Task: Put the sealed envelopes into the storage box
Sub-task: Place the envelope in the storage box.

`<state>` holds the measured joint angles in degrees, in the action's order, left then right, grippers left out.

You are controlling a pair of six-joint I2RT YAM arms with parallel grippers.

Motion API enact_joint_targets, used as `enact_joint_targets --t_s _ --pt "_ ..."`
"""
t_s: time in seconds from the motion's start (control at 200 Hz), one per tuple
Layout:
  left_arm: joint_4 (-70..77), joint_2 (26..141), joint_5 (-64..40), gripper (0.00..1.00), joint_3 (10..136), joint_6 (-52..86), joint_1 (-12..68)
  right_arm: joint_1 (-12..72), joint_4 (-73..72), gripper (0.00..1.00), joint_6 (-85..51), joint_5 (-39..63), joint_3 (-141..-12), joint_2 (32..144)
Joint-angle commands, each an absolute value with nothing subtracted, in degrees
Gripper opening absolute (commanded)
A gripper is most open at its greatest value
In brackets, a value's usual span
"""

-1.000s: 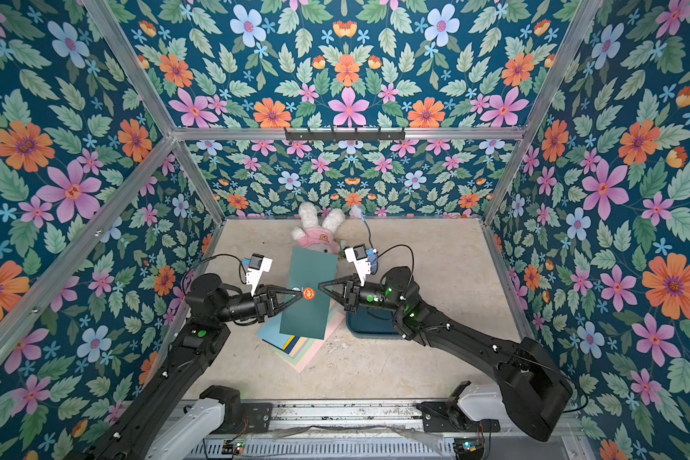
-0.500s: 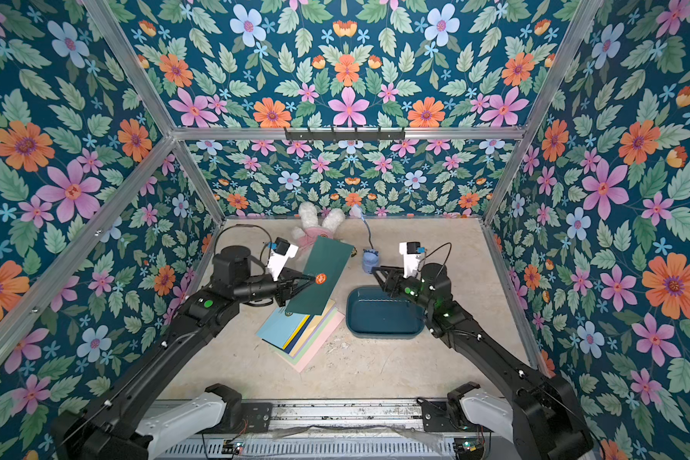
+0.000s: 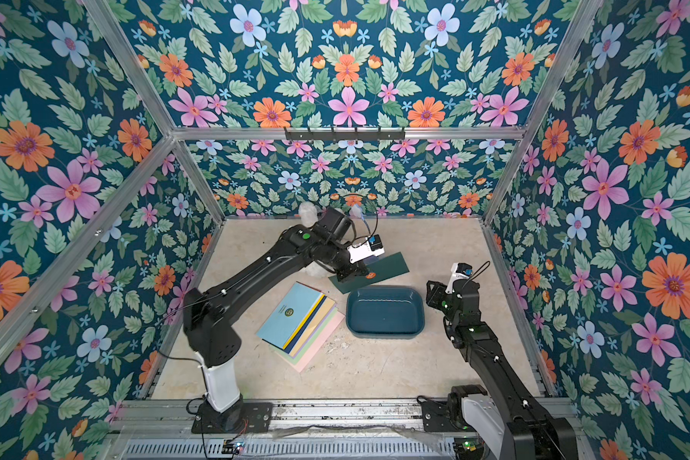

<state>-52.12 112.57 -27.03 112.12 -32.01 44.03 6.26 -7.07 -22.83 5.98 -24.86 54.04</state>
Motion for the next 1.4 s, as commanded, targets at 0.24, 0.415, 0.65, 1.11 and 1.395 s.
enact_joint_targets --t_s 0.24,0.415,0.65,1.11,1.395 --pt "-68.81 131.36 -25.92 0.00 132.13 -42.02 48.59 2.91 -9.42 0.42 -23.06 -0.48 -19.99 50.64" --pt "-68.52 133.09 -25.48 0.00 132.06 -42.66 48.80 2.86 -9.75 0.43 -22.96 0.82 -20.21 51.94" --pt "-67.76 132.93 -24.78 0.00 132.12 -39.67 49.11 2.83 -10.65 0.43 -22.99 1.58 -19.86 51.92" --pt "-61.83 128.35 -25.14 0.00 129.83 -29.58 51.37 2.90 -11.28 0.43 -23.15 2.79 -19.52 52.28" --pt "-62.60 131.99 -23.21 0.00 129.13 -28.47 51.35 2.90 -11.69 0.43 -23.23 3.51 -19.34 52.65"
